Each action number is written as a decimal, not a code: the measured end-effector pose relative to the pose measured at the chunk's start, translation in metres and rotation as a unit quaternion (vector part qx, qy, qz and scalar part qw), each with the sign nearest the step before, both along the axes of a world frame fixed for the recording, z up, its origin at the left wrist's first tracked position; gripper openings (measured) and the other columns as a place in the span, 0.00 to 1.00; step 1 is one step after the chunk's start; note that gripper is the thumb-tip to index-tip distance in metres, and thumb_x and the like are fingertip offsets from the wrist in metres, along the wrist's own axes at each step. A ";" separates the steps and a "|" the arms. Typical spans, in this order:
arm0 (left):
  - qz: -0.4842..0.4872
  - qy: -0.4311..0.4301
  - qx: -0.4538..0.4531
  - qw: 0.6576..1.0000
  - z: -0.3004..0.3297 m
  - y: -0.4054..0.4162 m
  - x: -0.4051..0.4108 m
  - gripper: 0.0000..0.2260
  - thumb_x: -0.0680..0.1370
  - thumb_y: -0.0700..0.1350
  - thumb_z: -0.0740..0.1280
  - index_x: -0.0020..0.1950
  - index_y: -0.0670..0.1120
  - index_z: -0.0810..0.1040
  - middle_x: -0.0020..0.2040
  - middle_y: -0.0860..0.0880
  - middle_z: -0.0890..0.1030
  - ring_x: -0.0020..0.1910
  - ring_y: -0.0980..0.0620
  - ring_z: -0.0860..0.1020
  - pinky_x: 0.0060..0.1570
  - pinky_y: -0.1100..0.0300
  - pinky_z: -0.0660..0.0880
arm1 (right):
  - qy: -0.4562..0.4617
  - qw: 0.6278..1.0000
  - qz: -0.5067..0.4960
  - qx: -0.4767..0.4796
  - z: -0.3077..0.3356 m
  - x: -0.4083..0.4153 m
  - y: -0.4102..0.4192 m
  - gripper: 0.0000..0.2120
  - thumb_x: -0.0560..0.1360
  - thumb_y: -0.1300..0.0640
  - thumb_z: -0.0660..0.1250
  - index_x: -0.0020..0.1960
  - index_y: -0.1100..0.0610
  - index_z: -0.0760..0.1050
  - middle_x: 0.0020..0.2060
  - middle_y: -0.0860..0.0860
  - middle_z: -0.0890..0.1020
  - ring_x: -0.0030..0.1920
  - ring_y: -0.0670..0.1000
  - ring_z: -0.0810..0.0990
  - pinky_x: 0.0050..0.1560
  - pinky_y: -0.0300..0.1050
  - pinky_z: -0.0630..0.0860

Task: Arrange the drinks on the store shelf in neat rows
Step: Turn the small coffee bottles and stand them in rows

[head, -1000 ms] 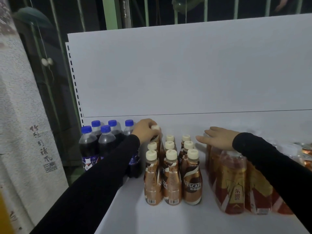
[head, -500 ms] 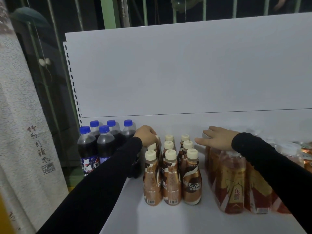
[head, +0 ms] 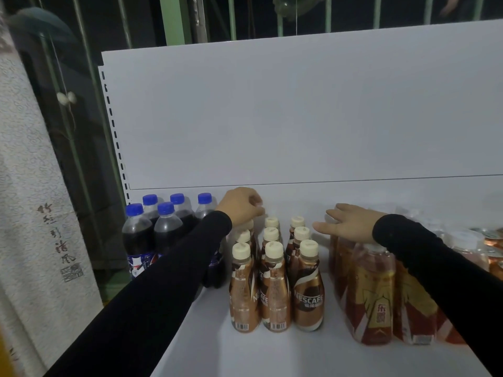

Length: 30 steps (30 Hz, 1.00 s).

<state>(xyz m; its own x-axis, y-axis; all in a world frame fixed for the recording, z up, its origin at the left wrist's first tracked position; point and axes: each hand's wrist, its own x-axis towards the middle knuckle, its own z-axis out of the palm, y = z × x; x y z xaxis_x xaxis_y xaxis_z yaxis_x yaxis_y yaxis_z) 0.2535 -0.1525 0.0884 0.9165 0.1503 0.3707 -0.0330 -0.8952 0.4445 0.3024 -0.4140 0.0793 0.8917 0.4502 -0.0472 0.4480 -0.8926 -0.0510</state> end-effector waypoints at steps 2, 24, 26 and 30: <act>-0.027 0.029 0.031 0.999 0.000 -0.009 0.001 0.17 0.77 0.51 0.72 0.64 0.46 0.79 0.58 0.48 0.81 0.54 0.52 0.78 0.52 0.62 0.72 | -0.002 1.000 -0.001 0.001 0.000 -0.001 0.000 0.43 0.74 0.26 0.45 0.80 0.52 0.50 0.80 0.54 0.49 0.79 0.54 0.49 0.76 0.54 0.50; 0.010 -0.142 -0.118 0.983 0.045 -0.030 -0.010 0.09 0.77 0.43 0.70 0.56 0.43 0.83 0.50 0.50 0.81 0.53 0.50 0.78 0.51 0.62 0.72 | -0.094 0.980 0.002 0.173 0.017 -0.020 -0.009 0.35 0.77 0.31 0.50 0.75 0.53 0.66 0.73 0.52 0.69 0.72 0.53 0.67 0.71 0.48 0.62; -0.001 -0.192 -0.195 0.962 0.056 -0.031 -0.018 0.09 0.76 0.44 0.71 0.55 0.45 0.82 0.50 0.52 0.81 0.55 0.49 0.79 0.57 0.59 0.74 | -0.121 0.970 0.019 0.208 0.021 -0.027 -0.006 0.33 0.78 0.33 0.53 0.73 0.54 0.68 0.71 0.51 0.72 0.70 0.52 0.70 0.69 0.47 0.64; -0.042 -0.264 -0.305 0.914 0.073 -0.032 -0.038 0.04 0.72 0.49 0.71 0.46 0.56 0.80 0.50 0.54 0.82 0.54 0.47 0.82 0.58 0.45 0.79 | -0.172 0.942 0.062 0.281 0.022 -0.046 0.010 0.30 0.78 0.35 0.58 0.72 0.52 0.69 0.66 0.50 0.77 0.63 0.50 0.75 0.60 0.41 0.67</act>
<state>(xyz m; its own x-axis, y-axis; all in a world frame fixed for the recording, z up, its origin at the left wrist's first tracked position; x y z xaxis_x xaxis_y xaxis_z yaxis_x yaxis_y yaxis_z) 0.2152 -0.1845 0.1617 0.6515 0.4146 0.6354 -0.4440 -0.4708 0.7624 0.2563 -0.4038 0.1008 0.7499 0.4189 0.5120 0.6226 -0.7084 -0.3324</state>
